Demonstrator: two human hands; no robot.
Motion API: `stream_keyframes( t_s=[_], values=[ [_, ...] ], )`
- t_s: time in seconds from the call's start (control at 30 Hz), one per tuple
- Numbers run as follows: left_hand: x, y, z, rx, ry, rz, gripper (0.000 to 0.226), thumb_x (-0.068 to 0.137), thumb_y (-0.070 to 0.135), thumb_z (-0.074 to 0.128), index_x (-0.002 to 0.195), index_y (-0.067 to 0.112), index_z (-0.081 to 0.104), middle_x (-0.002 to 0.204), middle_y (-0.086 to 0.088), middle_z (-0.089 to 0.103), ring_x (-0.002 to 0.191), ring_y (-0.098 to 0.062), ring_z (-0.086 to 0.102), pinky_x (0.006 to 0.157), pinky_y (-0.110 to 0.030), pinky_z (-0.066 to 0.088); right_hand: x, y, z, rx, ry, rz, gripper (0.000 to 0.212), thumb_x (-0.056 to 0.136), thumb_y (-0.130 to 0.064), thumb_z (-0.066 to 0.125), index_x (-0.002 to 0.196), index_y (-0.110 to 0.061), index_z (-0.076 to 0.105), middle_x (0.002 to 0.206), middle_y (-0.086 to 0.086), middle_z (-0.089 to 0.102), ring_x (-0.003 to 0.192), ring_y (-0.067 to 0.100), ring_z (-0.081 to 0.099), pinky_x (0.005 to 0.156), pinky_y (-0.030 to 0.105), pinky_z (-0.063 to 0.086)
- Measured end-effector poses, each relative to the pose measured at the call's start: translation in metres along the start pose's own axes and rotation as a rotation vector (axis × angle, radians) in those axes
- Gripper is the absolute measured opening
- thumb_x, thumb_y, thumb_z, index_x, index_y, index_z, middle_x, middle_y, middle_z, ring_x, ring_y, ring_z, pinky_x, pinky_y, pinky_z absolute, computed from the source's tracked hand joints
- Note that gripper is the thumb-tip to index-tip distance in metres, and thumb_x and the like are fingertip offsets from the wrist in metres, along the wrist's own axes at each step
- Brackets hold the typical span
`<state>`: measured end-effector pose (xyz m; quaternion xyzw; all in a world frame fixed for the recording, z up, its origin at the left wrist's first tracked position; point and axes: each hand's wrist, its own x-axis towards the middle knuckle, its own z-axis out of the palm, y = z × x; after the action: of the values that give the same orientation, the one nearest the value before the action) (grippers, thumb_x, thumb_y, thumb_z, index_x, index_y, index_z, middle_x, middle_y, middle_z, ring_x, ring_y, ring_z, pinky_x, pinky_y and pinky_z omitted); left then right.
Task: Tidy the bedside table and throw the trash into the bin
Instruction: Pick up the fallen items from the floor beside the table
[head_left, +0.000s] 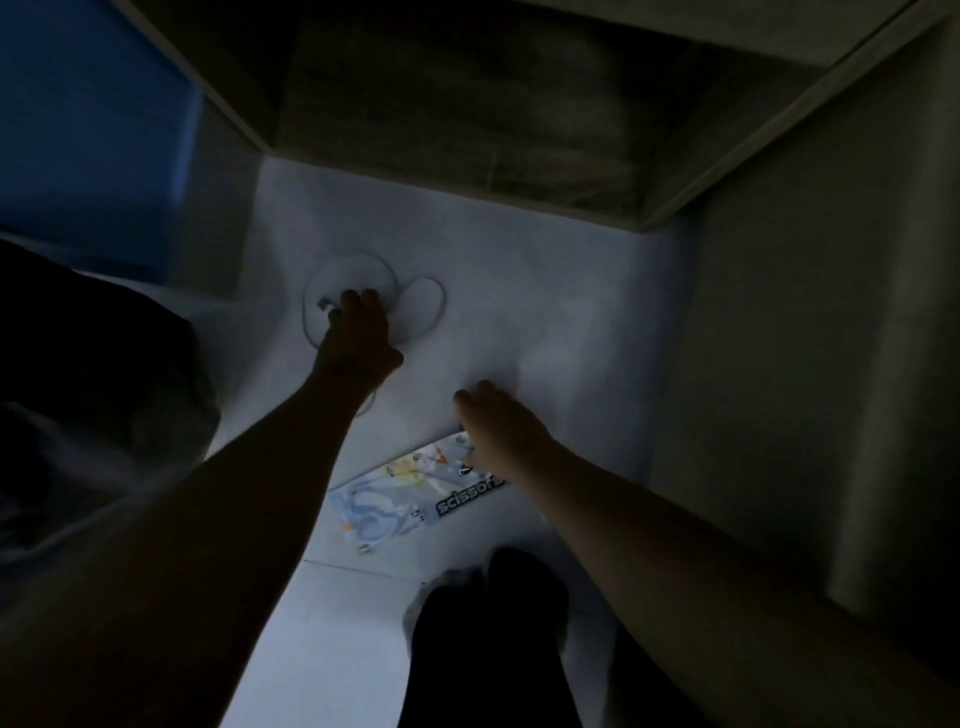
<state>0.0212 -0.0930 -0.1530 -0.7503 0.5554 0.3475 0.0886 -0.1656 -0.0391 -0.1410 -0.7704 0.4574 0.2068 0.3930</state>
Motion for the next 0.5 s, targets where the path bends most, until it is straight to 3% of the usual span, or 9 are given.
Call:
stream_keyframes(
  t_s=[0.13,0.3,0.5],
  values=[
    [-0.010,0.005,-0.006,0.008,-0.024,-0.064,0.067,0.088,0.018,0.061,0.143,0.002,0.027,0.143,-0.024,0.031,0.129,-0.042,0.039,0.105,-0.046,0.041,-0.008,0.002,-0.013,-0.028,-0.134,0.003,0.038,0.082,-0.021,0.069,0.117,-0.008,0.060,0.123,0.017,0.049,0.108,0.035,0.058,0.089,0.038,0.048],
    [-0.059,0.023,-0.063,0.013,0.003,-0.017,0.048,0.081,0.013,0.067,0.121,-0.003,0.044,0.120,-0.025,0.048,0.106,-0.042,0.052,0.086,-0.044,0.048,-0.068,-0.015,-0.064,-0.040,-0.126,0.036,0.033,0.086,-0.018,0.064,0.119,-0.015,0.062,0.121,0.016,0.048,0.106,0.037,0.058,0.087,0.038,0.048],
    [-0.143,0.072,-0.170,-0.055,0.049,0.026,0.042,0.079,0.008,0.068,0.114,-0.005,0.049,0.115,-0.025,0.052,0.105,-0.042,0.056,0.087,-0.044,0.047,-0.160,-0.051,-0.178,-0.062,-0.070,0.106,0.038,0.088,-0.023,0.062,0.125,-0.020,0.058,0.120,0.013,0.047,0.110,0.033,0.057,0.087,0.039,0.048]
  ],
)
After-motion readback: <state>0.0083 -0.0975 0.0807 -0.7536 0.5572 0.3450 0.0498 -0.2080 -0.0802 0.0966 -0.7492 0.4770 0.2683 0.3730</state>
